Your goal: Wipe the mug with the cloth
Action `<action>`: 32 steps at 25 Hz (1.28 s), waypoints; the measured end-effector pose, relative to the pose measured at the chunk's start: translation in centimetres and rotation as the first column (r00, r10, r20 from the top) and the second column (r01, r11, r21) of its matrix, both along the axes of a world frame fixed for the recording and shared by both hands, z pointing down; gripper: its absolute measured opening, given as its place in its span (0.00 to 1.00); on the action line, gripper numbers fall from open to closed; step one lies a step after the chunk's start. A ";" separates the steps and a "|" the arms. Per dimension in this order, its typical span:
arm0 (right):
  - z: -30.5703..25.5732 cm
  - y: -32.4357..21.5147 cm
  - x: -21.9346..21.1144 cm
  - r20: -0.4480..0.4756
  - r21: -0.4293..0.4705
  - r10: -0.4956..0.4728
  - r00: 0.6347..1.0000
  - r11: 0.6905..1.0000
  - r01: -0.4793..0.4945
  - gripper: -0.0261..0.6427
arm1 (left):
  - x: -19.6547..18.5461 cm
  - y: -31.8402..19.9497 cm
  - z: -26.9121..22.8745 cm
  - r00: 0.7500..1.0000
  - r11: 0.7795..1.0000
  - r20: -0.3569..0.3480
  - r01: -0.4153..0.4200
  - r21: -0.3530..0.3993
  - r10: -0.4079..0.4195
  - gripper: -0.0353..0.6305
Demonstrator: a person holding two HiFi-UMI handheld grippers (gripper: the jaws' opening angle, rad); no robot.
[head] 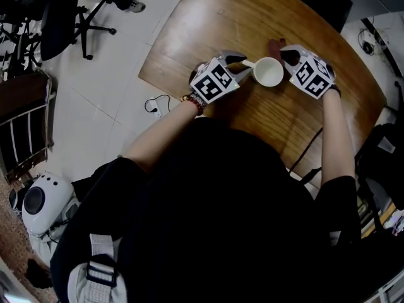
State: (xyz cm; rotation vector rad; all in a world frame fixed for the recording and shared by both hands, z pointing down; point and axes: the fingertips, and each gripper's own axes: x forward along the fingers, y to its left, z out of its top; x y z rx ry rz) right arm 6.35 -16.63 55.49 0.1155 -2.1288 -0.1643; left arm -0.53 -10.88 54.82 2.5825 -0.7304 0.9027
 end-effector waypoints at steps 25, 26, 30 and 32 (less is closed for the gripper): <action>-1.6 1.0 -3.2 -0.237 -0.311 -0.410 0.881 0.891 0.331 0.08 | 0.4 -0.2 0.0 0.995 0.999 -0.097 -0.024 0.026 0.026 0.22; -1.3 1.4 -3.1 -0.243 -0.336 -0.407 0.880 0.887 0.318 0.08 | 0.6 -0.1 0.0 0.994 0.999 -0.100 -0.044 0.030 0.047 0.22; -0.3 2.9 -2.1 -0.236 -0.425 -0.380 0.894 0.868 0.257 0.08 | 1.3 0.6 0.1 0.984 0.989 -0.103 -0.141 0.047 0.146 0.22; 0.0 3.4 -1.5 -0.224 -0.446 -0.362 0.905 0.864 0.236 0.08 | 1.7 0.5 0.1 0.982 0.986 -0.098 -0.158 0.045 0.162 0.22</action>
